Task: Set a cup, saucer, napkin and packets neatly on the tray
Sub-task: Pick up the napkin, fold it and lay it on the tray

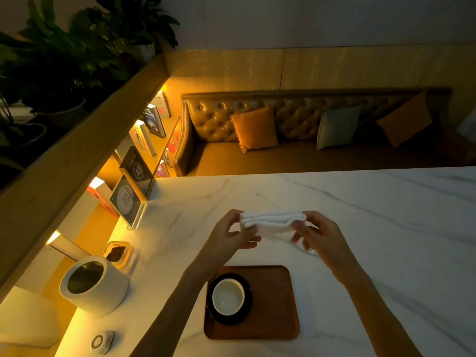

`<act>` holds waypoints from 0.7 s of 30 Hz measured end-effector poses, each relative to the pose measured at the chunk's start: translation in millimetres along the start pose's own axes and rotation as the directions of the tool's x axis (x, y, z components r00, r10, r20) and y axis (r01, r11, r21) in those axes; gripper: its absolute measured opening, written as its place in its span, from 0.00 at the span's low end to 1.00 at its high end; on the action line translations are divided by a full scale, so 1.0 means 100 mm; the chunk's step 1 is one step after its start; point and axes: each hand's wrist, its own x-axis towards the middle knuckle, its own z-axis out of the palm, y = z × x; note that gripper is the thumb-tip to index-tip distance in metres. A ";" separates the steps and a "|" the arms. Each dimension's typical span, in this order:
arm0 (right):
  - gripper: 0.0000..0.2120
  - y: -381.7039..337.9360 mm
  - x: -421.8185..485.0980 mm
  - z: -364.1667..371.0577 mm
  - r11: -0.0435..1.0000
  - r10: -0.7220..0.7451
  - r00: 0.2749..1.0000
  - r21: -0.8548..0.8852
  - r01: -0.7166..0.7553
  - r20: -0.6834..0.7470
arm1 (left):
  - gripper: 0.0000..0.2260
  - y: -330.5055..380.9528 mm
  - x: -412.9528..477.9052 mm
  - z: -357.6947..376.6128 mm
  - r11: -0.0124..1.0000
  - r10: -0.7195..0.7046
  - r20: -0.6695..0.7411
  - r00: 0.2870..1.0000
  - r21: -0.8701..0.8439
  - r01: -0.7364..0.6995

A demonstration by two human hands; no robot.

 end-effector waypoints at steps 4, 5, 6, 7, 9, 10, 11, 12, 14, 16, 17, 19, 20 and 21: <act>0.13 0.10 -0.05 -0.04 0.998 0.057 0.998 -0.034 -0.058 -0.023 | 0.16 -0.13 0.00 0.02 0.997 -0.001 0.051 0.999 0.081 -0.003; 0.14 0.13 -0.07 -0.05 0.997 0.070 0.997 -0.034 -0.069 0.013 | 0.19 -0.17 0.01 0.02 0.999 -0.020 0.083 0.996 0.050 0.016; 0.14 0.15 -0.08 -0.06 0.996 0.082 0.995 -0.039 -0.080 0.048 | 0.20 -0.20 0.01 0.03 0.998 -0.041 0.109 0.993 0.042 0.037; 0.13 0.18 -0.10 -0.06 0.995 0.094 0.993 -0.047 -0.091 0.069 | 0.18 -0.23 0.02 0.03 0.998 -0.056 0.130 0.990 0.045 0.051; 0.08 0.25 -0.11 -0.07 0.991 0.116 0.991 -0.071 -0.112 0.061 | 0.10 -0.28 0.04 0.06 0.996 -0.081 0.142 0.986 0.044 0.076; 0.06 0.29 -0.10 -0.08 0.988 0.126 0.991 -0.094 -0.121 0.044 | 0.09 -0.30 0.04 0.08 0.995 -0.100 0.135 0.986 0.043 0.095; 0.05 0.33 -0.10 -0.08 0.984 0.137 0.990 -0.121 -0.133 0.026 | 0.08 -0.32 0.04 0.10 0.992 -0.116 0.120 0.986 0.061 0.109; 0.06 0.38 -0.10 -0.07 0.979 0.149 0.989 -0.144 -0.147 0.007 | 0.09 -0.35 0.04 0.13 0.989 -0.124 0.102 0.987 0.098 0.114; 0.10 0.50 -0.09 -0.06 0.971 0.166 0.986 -0.169 -0.169 -0.029 | 0.11 -0.45 0.06 0.19 0.979 -0.133 0.075 0.988 0.166 0.119; 0.13 0.64 -0.07 -0.04 0.967 0.184 0.981 -0.166 -0.191 -0.059 | 0.14 -0.56 0.09 0.25 0.970 -0.139 0.049 0.989 0.210 0.125; 0.13 0.72 -0.07 -0.04 0.966 0.198 0.978 -0.156 -0.206 -0.066 | 0.15 -0.63 0.10 0.26 0.965 -0.139 0.034 0.990 0.228 0.128; 0.15 0.85 -0.06 -0.04 0.960 0.234 0.969 -0.137 -0.243 -0.078 | 0.16 -0.77 0.12 0.29 0.963 -0.156 0.012 0.988 0.226 0.149; 0.16 0.92 -0.05 -0.04 0.955 0.259 0.962 -0.124 -0.268 -0.086 | 0.17 -0.84 0.13 0.29 0.960 -0.176 0.012 0.984 0.224 0.169; 0.15 1.00 -0.05 -0.05 0.950 0.286 0.954 -0.103 -0.295 -0.087 | 0.18 -0.93 0.15 0.30 0.952 -0.205 0.013 0.979 0.233 0.197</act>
